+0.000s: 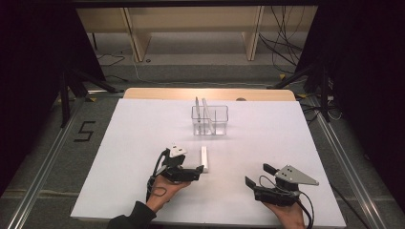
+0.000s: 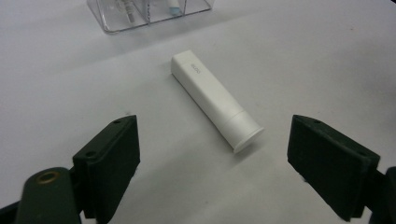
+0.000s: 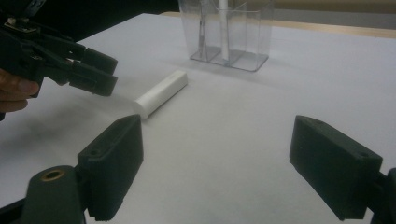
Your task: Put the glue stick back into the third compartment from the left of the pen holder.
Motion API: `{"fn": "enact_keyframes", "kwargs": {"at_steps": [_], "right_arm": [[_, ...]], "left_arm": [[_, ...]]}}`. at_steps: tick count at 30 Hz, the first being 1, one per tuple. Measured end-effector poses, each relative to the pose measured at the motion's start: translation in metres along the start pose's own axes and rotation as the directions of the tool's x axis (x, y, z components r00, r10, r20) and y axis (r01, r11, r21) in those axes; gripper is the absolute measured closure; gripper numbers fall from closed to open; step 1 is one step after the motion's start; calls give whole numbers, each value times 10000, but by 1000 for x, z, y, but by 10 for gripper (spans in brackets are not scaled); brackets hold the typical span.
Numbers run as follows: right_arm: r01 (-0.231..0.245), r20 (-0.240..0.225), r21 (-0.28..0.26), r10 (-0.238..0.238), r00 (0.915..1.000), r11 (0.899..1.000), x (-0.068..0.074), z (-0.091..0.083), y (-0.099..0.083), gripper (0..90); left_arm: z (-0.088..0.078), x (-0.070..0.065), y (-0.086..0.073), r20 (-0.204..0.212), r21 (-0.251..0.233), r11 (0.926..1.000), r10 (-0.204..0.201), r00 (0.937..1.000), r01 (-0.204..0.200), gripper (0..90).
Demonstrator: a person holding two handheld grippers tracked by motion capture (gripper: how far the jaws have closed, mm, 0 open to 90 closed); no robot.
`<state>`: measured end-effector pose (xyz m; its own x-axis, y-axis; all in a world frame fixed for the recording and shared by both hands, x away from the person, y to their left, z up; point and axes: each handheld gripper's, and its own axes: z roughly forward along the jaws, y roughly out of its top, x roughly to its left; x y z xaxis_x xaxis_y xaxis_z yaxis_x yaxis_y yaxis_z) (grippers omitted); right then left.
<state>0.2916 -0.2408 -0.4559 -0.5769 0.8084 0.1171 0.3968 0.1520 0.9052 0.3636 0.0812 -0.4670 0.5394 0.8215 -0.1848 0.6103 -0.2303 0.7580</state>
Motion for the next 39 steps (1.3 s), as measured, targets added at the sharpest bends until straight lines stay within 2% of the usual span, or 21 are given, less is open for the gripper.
{"fn": "enact_keyframes", "kwargs": {"at_steps": [4, 9, 15, 17, 21, 25, 29, 39], "right_arm": [[1, 4, -26, -1, 10000, 10000, 0, -1, 0, 185], [36, -20, 0, -36, 10000, 10000, 1, -1, 0, 186], [19, -15, 12, -19, 10000, 10000, 1, -1, 0, 187], [-4, 0, 6, 4, 10000, 10000, 1, -1, 0, 187], [7, -24, 22, -7, 10000, 10000, 1, -1, 0, 187], [56, -44, 25, -56, 10000, 10000, 2, 0, -1, 187], [47, -33, 30, -47, 10000, 10000, 1, 0, -1, 188], [65, -54, 74, -64, 10000, 10000, 2, 0, -1, 190]], "left_arm": [[6, -7, 1, -62, 178, 9997, 181, 9998, -180, 167], [16, -11, 4, -44, 326, 9994, 61, 10000, -60, 173], [27, -19, 7, -285, 563, 9984, 99, 9995, -83, 186], [30, -20, 6, -308, 604, 9981, -63, 9995, 81, 191], [34, -20, 6, -510, 642, 9978, -104, 9986, 136, 214], [38, -20, 6, -585, 679, 9977, 26, 9983, 14, 246], [42, -20, 6, -682, 726, 9973, -38, 9977, 87, 300], [49, -28, 5, -970, 875, 9954, 476, 9941, -391, 372]]}}
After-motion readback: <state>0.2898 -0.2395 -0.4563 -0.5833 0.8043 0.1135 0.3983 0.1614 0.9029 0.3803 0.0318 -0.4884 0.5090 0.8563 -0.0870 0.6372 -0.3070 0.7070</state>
